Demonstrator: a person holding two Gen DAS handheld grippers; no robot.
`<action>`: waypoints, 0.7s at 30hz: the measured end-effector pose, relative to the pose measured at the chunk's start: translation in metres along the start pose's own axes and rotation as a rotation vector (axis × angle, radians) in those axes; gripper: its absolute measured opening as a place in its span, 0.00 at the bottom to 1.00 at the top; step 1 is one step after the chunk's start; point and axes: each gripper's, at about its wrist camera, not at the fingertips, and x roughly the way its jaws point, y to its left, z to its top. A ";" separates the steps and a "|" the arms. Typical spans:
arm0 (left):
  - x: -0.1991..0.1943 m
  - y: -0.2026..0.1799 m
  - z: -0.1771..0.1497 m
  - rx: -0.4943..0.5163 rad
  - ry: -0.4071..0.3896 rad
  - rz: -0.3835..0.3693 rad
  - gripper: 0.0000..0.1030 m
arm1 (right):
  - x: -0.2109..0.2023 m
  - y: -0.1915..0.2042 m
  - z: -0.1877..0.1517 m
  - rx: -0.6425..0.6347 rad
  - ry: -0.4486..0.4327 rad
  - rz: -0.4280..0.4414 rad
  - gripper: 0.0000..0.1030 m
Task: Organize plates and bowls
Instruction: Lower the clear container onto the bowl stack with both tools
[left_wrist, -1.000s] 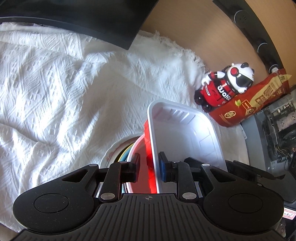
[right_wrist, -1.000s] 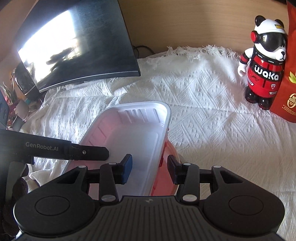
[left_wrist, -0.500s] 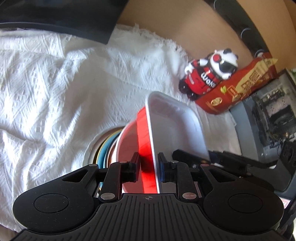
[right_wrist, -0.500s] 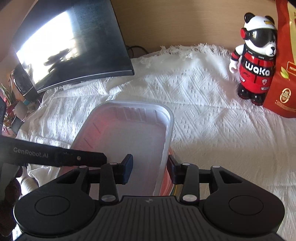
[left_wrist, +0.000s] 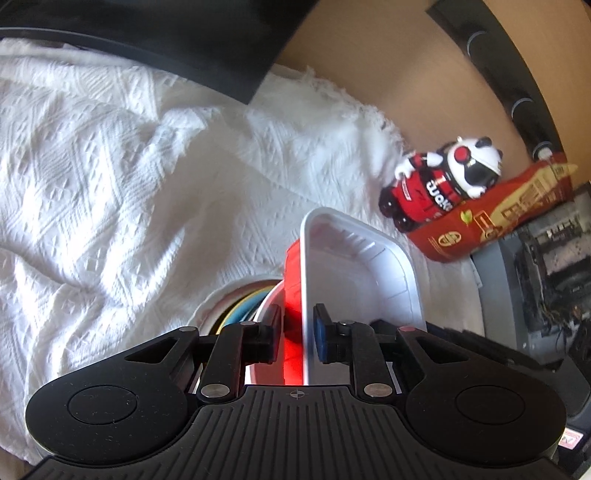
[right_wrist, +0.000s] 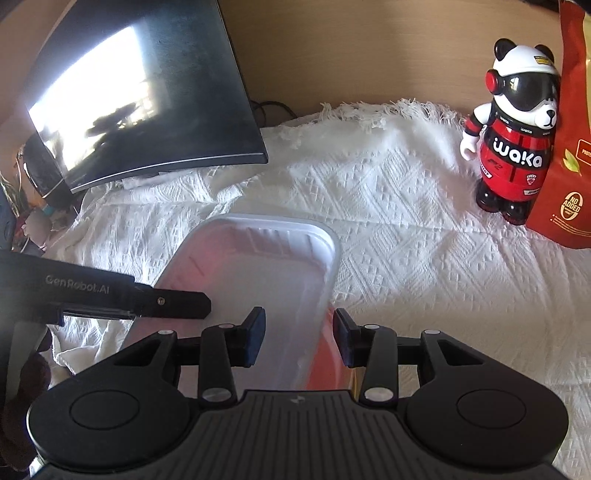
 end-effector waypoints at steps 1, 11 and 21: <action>-0.002 0.000 0.000 -0.001 -0.002 -0.004 0.20 | -0.002 -0.001 -0.001 -0.001 -0.002 0.004 0.39; -0.030 -0.012 -0.005 0.026 -0.016 -0.034 0.20 | -0.021 -0.004 -0.005 0.011 -0.010 0.061 0.39; -0.032 -0.020 -0.016 0.077 -0.002 -0.010 0.20 | -0.030 0.002 -0.012 0.000 0.001 0.084 0.41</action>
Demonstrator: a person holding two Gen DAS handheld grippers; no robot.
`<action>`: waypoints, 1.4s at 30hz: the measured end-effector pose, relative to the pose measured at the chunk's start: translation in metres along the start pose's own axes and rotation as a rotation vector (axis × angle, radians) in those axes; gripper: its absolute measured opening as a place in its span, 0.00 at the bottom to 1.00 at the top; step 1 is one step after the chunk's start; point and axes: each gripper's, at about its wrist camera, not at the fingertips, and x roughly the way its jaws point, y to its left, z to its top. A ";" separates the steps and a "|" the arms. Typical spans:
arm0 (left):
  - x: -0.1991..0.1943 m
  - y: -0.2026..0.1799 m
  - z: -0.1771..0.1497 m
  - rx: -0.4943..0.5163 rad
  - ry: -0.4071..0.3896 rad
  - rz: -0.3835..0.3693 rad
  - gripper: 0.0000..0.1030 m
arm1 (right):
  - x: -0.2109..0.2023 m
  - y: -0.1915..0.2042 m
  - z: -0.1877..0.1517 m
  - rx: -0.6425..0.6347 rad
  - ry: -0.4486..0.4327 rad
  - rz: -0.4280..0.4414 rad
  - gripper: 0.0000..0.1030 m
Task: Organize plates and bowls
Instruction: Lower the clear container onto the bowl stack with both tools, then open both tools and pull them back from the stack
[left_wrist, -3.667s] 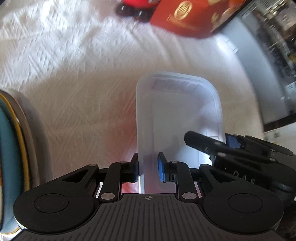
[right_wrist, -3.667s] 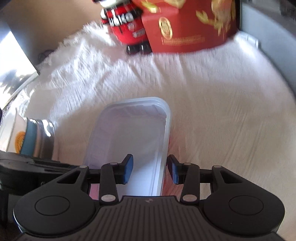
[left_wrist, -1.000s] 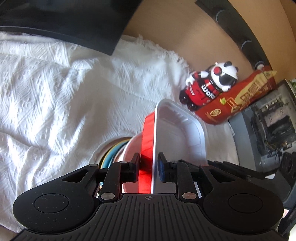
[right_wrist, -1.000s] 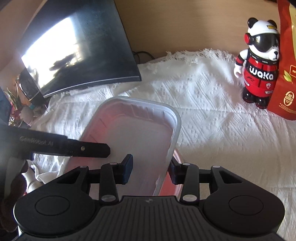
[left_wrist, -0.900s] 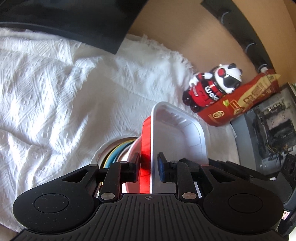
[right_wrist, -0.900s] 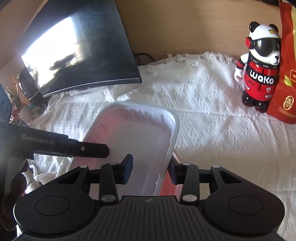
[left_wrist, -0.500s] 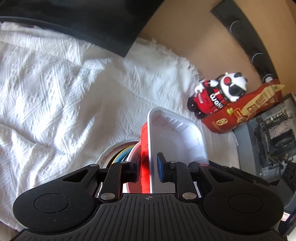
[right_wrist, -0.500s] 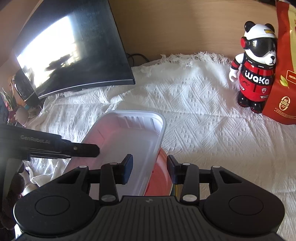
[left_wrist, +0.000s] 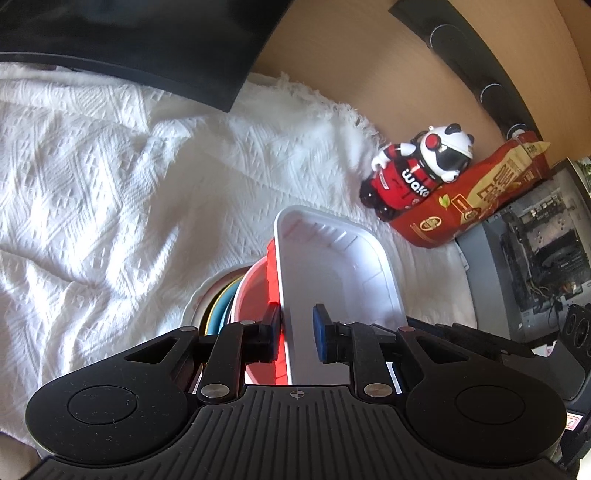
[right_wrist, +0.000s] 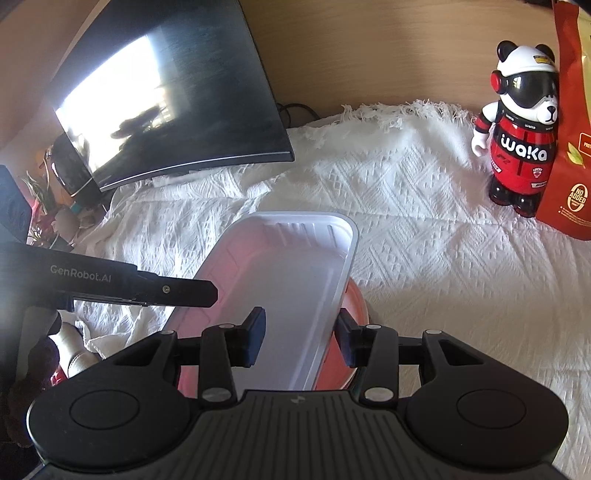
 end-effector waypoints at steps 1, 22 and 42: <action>0.000 0.000 0.000 0.001 0.000 0.000 0.20 | 0.000 0.001 -0.001 -0.001 0.001 0.002 0.41; 0.001 0.001 -0.006 0.036 0.011 0.021 0.20 | 0.003 0.008 -0.005 -0.014 0.000 -0.014 0.41; -0.016 0.015 0.004 0.046 0.004 -0.091 0.20 | -0.015 0.012 -0.016 0.128 -0.098 -0.117 0.41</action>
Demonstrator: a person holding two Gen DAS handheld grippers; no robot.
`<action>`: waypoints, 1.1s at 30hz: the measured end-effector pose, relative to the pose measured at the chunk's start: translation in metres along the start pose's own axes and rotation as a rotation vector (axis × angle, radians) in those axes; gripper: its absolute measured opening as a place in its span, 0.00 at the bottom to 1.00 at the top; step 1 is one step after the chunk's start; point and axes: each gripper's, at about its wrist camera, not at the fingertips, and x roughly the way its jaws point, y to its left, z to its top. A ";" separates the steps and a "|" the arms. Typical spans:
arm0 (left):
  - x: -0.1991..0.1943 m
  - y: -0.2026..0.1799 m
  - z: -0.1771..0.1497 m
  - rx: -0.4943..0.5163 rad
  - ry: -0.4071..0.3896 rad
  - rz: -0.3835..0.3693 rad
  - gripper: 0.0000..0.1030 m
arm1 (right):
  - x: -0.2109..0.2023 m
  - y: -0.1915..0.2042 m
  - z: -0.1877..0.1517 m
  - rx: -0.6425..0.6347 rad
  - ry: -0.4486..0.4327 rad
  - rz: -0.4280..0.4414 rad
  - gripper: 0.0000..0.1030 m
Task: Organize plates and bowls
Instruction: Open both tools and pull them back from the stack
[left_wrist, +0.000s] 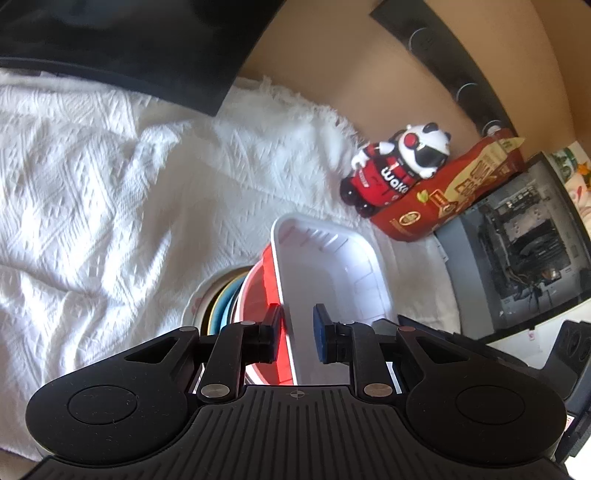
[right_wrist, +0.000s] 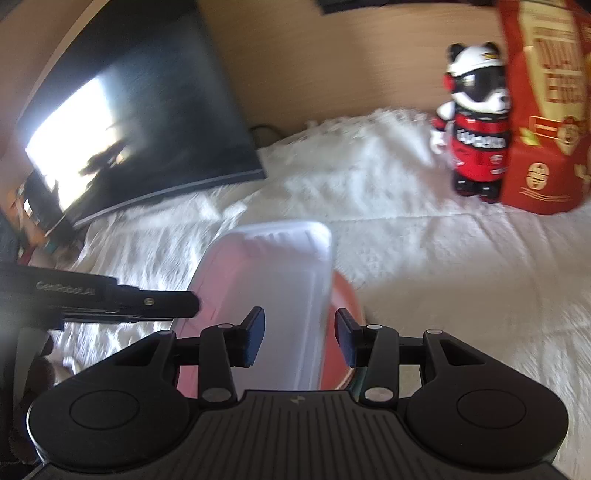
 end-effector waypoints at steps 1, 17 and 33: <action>-0.003 -0.001 0.001 0.010 -0.007 -0.006 0.20 | -0.004 -0.001 -0.001 0.012 -0.014 -0.016 0.41; -0.065 -0.056 -0.106 0.091 -0.290 0.075 0.18 | -0.089 -0.004 -0.059 -0.037 -0.197 -0.073 0.47; -0.073 -0.136 -0.269 0.267 -0.286 0.316 0.15 | -0.160 -0.004 -0.189 -0.066 -0.139 -0.085 0.62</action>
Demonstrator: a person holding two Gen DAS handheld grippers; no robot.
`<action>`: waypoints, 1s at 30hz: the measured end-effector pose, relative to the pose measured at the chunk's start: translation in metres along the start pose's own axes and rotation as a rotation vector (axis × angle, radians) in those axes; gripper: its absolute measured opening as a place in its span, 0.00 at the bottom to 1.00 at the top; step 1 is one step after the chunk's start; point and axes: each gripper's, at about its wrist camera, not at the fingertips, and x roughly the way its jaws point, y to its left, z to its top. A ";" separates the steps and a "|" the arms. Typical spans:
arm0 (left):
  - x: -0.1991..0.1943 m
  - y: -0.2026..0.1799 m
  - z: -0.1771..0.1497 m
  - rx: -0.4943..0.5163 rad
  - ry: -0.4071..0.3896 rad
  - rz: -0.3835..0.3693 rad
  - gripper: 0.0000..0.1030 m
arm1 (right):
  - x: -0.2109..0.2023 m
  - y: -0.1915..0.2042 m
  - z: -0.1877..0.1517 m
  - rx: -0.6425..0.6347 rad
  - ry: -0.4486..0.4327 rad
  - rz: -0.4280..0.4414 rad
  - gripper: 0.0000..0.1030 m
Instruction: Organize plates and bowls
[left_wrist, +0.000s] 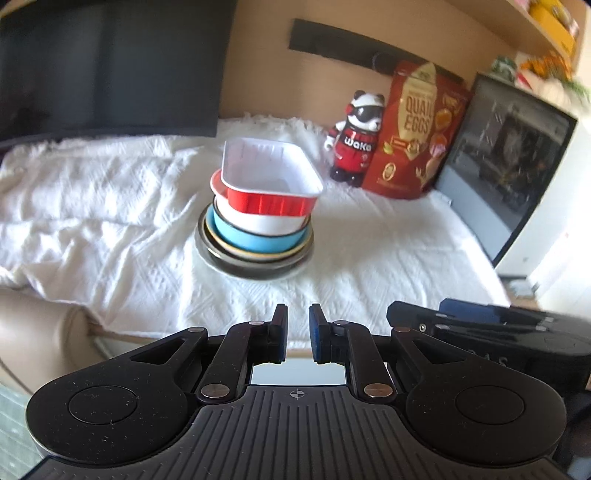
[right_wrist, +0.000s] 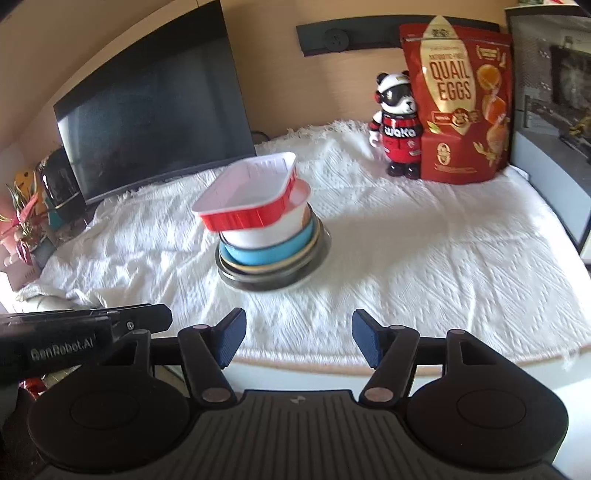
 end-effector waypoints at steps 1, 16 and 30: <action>-0.003 -0.004 -0.003 0.010 -0.006 0.015 0.15 | -0.002 0.001 -0.001 -0.001 0.008 -0.001 0.62; -0.012 -0.011 -0.016 0.008 0.015 0.017 0.15 | -0.017 0.003 -0.018 -0.012 0.027 -0.017 0.62; -0.014 -0.007 -0.017 0.001 0.015 0.028 0.15 | -0.016 0.008 -0.018 -0.024 0.034 -0.001 0.62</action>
